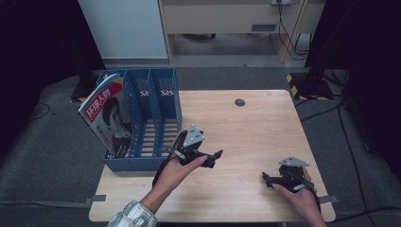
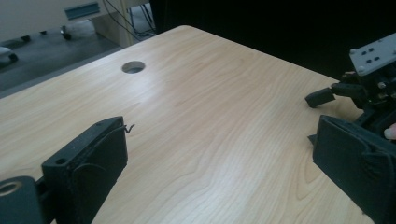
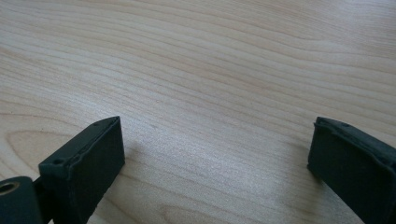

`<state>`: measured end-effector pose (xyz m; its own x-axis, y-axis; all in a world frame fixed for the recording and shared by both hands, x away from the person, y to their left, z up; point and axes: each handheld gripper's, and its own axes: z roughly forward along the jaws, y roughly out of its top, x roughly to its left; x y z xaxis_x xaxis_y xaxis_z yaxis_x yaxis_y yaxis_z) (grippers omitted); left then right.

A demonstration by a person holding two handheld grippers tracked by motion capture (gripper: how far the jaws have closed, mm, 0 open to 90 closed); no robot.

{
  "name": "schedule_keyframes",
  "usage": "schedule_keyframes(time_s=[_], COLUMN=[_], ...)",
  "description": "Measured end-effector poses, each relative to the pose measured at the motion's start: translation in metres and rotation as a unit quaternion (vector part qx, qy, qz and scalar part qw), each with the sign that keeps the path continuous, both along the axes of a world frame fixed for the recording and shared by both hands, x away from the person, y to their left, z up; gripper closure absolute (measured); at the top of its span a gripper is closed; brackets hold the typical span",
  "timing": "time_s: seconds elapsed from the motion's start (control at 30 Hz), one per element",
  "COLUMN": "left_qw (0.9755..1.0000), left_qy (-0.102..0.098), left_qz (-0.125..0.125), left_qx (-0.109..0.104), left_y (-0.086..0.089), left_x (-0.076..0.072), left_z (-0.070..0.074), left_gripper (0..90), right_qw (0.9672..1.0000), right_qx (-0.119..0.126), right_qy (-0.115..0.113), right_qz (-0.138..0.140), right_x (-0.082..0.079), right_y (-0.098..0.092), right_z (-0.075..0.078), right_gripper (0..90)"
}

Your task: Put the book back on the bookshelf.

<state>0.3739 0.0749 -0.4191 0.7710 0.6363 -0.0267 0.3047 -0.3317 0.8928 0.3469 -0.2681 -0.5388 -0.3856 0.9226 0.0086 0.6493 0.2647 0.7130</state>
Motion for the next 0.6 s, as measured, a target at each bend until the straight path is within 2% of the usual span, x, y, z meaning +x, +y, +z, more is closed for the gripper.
schedule_keyframes(time_s=[0.03, 0.07, 0.1, 0.13, 0.17, 0.23, 0.3, 0.33, 0.4, 0.47, 0.5, 0.53, 0.6], left_qw=[1.0000, 1.0000, 0.9998, 0.9998, 0.9995, 0.9993, 0.9984, 0.9984, 0.9972, 0.9966, 0.9955, 0.9955, 0.9932], left_qy=[0.003, 0.003, 0.006, 0.006, 0.011, 0.012, 0.021, 0.021, 0.027, 0.028, 0.034, 0.034, 0.043], left_qz=[-0.006, -0.006, -0.010, -0.010, -0.014, -0.016, -0.025, -0.025, -0.033, -0.035, -0.039, -0.039, -0.042], left_qx=[0.003, 0.003, 0.015, 0.015, 0.026, 0.031, 0.045, 0.045, 0.062, 0.069, 0.079, 0.079, 0.100], left_y=[-0.010, -0.010, -0.020, -0.020, -0.030, -0.036, -0.051, -0.051, -0.065, -0.069, -0.077, -0.077, -0.085], left_x=[0.000, 0.000, 0.000, 0.000, 0.001, 0.001, 0.000, 0.000, -0.001, -0.002, -0.003, -0.003, -0.004], left_z=[-0.004, -0.004, -0.010, -0.010, -0.016, -0.020, -0.032, -0.032, -0.044, -0.049, -0.058, -0.058, -0.071], left_gripper=[2.9, 2.9, 3.0, 3.1, 3.3, 3.4, 3.4, 3.5, 3.5, 3.5, 3.6, 3.7, 3.7], right_qw=[1.0000, 1.0000, 1.0000, 1.0000, 1.0000, 1.0000, 1.0000, 1.0000, 1.0000, 1.0000, 1.0000, 1.0000, 1.0000], right_qx=[-0.001, -0.001, -0.001, -0.001, -0.001, -0.001, -0.001, -0.001, -0.001, -0.001, -0.001, -0.001, -0.001], right_qy=[0.000, 0.000, 0.000, 0.000, 0.000, 0.001, 0.001, 0.001, 0.001, 0.001, 0.000, 0.000, 0.001], right_qz=[0.000, 0.000, -0.001, -0.001, -0.001, -0.001, -0.001, -0.001, -0.001, -0.001, -0.001, -0.001, -0.001], right_x=[0.000, 0.000, 0.000, 0.000, 0.000, 0.000, 0.000, 0.000, 0.000, 0.000, 0.000, 0.000, 0.000], right_y=[-0.001, -0.001, -0.001, -0.001, -0.001, -0.001, -0.001, -0.001, -0.001, -0.001, -0.001, -0.001, -0.001], right_z=[0.000, 0.000, 0.000, 0.000, 0.000, 0.000, 0.000, 0.000, 0.000, 0.000, 0.000, 0.000, 0.000], right_gripper=[4.0, 4.0, 4.0, 4.0, 4.0, 4.1, 4.1, 4.1, 4.1, 4.1, 4.1, 4.1, 4.0])
